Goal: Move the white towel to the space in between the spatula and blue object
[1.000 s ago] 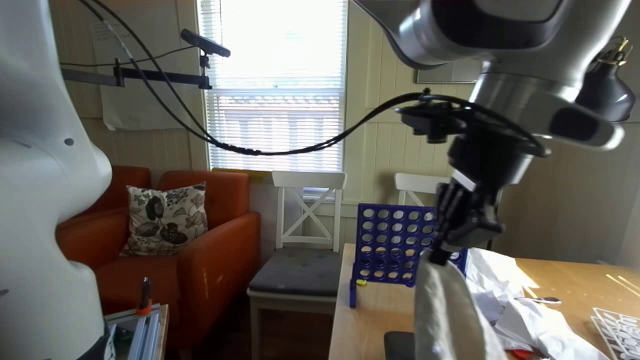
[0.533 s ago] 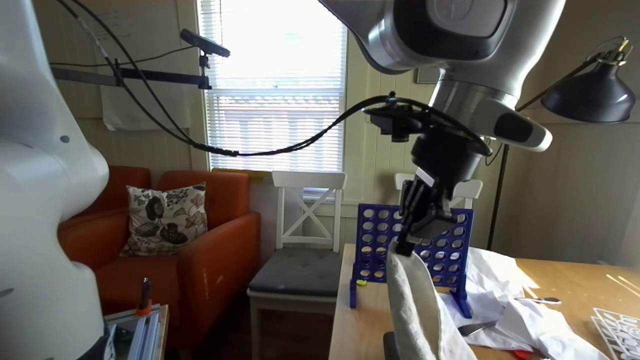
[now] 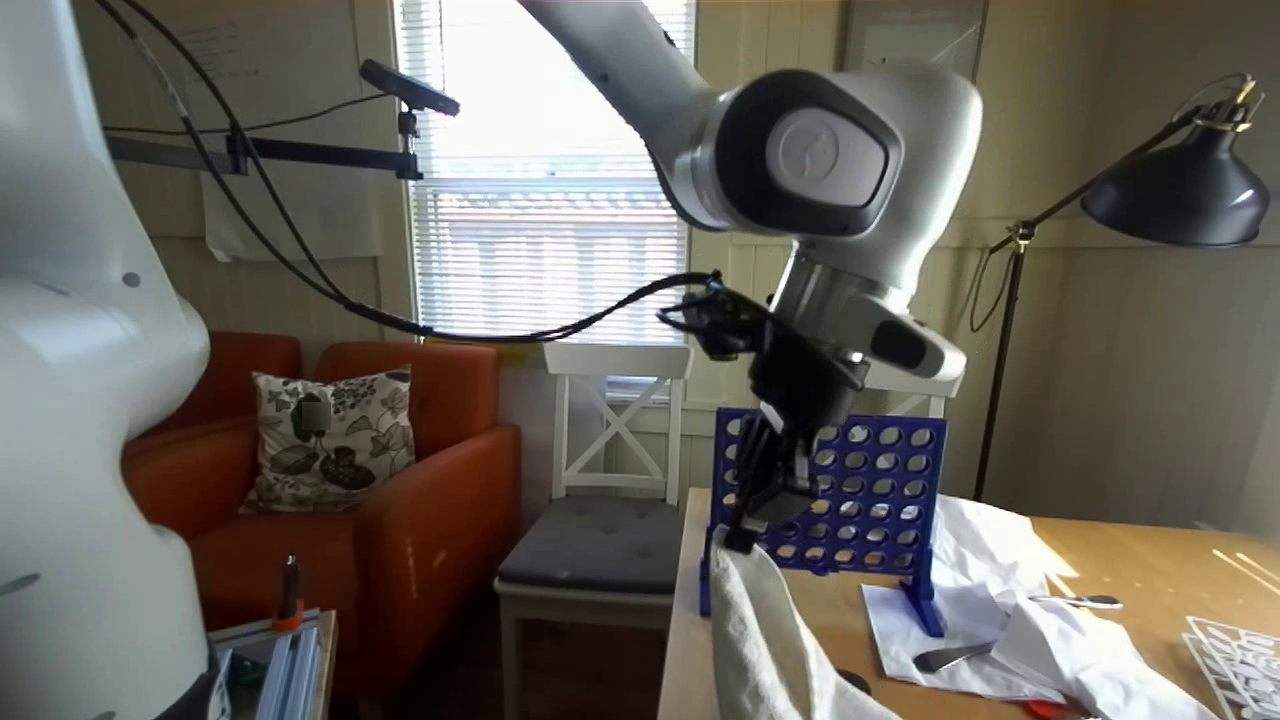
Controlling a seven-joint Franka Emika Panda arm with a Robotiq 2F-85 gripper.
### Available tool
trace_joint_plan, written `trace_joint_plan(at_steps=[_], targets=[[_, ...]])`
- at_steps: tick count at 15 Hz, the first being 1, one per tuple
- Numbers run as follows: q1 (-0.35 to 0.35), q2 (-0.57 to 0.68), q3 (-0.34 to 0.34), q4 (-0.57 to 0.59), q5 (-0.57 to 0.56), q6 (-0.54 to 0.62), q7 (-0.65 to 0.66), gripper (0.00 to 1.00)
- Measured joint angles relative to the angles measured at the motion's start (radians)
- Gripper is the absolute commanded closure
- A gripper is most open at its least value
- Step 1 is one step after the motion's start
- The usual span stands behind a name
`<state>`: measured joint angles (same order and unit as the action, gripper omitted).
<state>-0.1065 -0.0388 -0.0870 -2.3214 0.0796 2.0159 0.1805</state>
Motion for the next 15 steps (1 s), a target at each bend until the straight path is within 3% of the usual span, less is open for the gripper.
trace_joint_plan(at_steps=[4, 5, 7, 10, 15], targets=[[0.027, 0.062, 0.026, -0.107, -0.076, 0.163, 0.066, 0.99], [0.035, 0.078, 0.033, -0.128, -0.092, 0.2, 0.085, 0.71], [0.055, 0.106, 0.041, -0.154, -0.127, 0.242, 0.126, 0.64], [0.064, 0.125, 0.037, -0.149, -0.138, 0.248, 0.141, 0.42], [-0.021, 0.13, -0.075, -0.007, -0.139, 0.24, 0.074, 0.08]])
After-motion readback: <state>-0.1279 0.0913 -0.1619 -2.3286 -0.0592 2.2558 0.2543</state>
